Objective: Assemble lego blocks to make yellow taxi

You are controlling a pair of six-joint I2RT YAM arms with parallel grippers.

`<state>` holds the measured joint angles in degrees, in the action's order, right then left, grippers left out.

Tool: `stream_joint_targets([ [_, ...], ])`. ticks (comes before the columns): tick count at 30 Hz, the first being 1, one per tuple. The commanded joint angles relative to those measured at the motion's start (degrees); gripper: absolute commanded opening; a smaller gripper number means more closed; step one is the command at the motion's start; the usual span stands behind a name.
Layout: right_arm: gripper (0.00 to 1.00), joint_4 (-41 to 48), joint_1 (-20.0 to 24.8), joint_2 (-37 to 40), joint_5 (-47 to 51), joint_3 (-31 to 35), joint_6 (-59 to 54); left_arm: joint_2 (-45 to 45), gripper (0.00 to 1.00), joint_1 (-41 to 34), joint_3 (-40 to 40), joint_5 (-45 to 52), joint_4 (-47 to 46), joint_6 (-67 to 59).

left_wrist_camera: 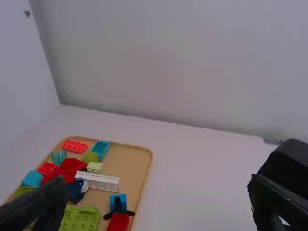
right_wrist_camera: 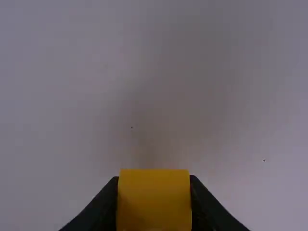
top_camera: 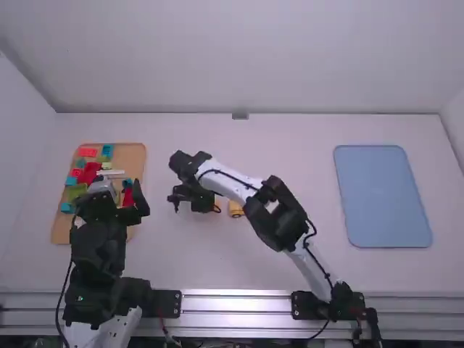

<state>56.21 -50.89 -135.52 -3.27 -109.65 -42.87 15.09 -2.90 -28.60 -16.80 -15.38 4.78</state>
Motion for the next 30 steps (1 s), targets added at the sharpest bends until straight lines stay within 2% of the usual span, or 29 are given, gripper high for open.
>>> stream_joint_targets([
  [1,0.18,-0.3,0.3,-2.4,-1.2,-1.3,-0.5,-0.4,0.99,-0.1,0.0,-0.7,0.0,0.3],
  [9,0.22,-0.5,0.1,-2.9,-2.9,-1.2,-0.5,-0.4,0.99,0.0,0.0,-0.7,-0.5,0.3],
  [11,0.37,-0.5,0.3,-2.9,-2.8,-1.2,-0.5,-0.4,0.99,-0.1,0.0,-0.7,-0.6,0.3],
  [13,0.79,-0.5,0.4,-2.9,-2.9,-1.2,-0.5,-0.4,0.99,-0.1,0.0,-0.7,-0.7,0.3],
  [15,0.99,-0.5,0.4,-2.9,-2.4,-1.2,-0.5,-0.4,0.99,-0.1,0.0,-0.7,-0.7,0.3],
  [19,0.99,0.9,0.7,-2.9,-2.5,-3.7,-0.5,-0.4,0.99,0.2,0.0,-0.7,-0.6,0.3],
  [25,0.98,8.4,2.8,-1.0,-3.9,-14.8,-0.3,-0.4,0.99,0.2,0.0,4.2,0.3,-0.6],
  [28,0.98,11.8,5.6,1.6,-7.7,-21.7,1.0,1.4,0.99,0.2,0.0,7.8,2.8,-1.3],
  [30,0.99,12.3,7.5,2.8,-11.3,-23.2,1.0,3.0,0.99,0.3,0.0,10.7,4.5,-3.0],
])
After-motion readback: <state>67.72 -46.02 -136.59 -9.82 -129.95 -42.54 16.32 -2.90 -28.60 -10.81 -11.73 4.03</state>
